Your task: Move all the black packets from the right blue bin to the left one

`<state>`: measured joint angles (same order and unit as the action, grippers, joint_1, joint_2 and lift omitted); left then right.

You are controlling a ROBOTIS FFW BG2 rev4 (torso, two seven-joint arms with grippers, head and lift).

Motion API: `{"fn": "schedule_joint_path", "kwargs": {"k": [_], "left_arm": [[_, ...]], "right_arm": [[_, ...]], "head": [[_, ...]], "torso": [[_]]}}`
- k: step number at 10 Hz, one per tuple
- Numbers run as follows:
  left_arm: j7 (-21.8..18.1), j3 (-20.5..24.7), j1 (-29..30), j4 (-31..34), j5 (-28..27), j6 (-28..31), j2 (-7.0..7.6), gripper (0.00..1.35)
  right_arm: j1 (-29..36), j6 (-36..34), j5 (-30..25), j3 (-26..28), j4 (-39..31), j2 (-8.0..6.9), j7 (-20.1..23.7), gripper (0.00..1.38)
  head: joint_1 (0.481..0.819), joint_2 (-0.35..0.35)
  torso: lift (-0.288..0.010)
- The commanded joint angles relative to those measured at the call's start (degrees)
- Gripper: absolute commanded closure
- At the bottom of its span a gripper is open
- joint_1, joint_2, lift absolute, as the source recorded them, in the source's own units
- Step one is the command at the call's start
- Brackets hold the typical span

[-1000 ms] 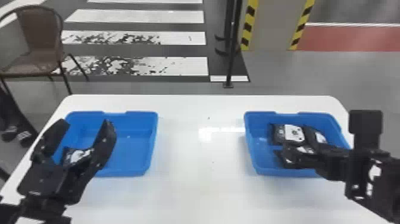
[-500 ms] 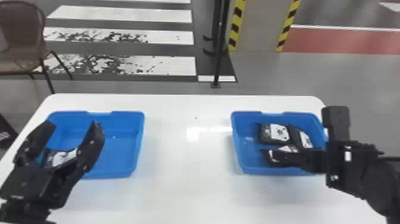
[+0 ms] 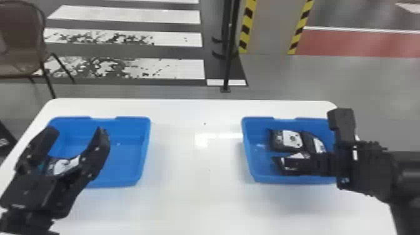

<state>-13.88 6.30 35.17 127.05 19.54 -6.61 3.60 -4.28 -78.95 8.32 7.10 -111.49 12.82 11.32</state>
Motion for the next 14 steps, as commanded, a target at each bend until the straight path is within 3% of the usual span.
{"fn": "schedule_joint_path", "kwargs": {"k": [1,3,5,7,8,9,11,14], "left_arm": [[0.0,0.0,0.0,0.0,0.0,0.0,0.0,0.12],[0.0,0.1,0.0,0.0,0.1,0.4,0.0,0.12],[0.0,0.1,-0.2,0.0,0.1,0.7,0.0,0.12],[0.0,0.2,-0.3,0.0,0.1,1.0,0.0,0.13],[0.0,0.2,-0.2,0.0,0.1,1.0,0.0,0.13],[0.0,0.4,0.0,0.0,0.1,1.0,0.0,0.14],[0.0,0.3,0.0,-0.1,0.2,1.4,0.0,0.14],[-0.1,0.3,0.1,0.0,0.7,0.4,0.0,0.14]], "right_arm": [[-0.4,-2.8,-1.3,0.0,0.2,0.1,-0.3,0.1],[-0.6,-3.7,-2.9,-0.1,-0.1,0.1,-1.3,0.1],[-2.2,-1.1,-1.7,-0.9,4.0,0.28,-1.3,0.11],[-3.6,-0.2,-1.0,-1.8,7.6,0.28,-1.3,0.2],[-3.9,-0.2,0.1,-1.8,9.3,0.28,-1.3,0.47],[-3.7,-0.2,0.5,-2.1,9.3,0.28,-1.2,0.96],[-3.3,1.0,2.5,-2.1,9.2,0.28,-1.2,1.07],[0.9,7.4,8.1,0.3,5.0,-0.25,-1.2,1.1]], "head": [[0.695,-0.085],[0.695,-0.099],[0.695,-0.11],[0.695,-0.103],[0.695,-0.097],[0.695,-0.091],[0.695,-0.083],[0.695,-0.059]], "torso": [[-0.14],[-0.14],[-0.14],[-0.14],[-0.14],[-0.14],[-0.14],[-0.14]]}}
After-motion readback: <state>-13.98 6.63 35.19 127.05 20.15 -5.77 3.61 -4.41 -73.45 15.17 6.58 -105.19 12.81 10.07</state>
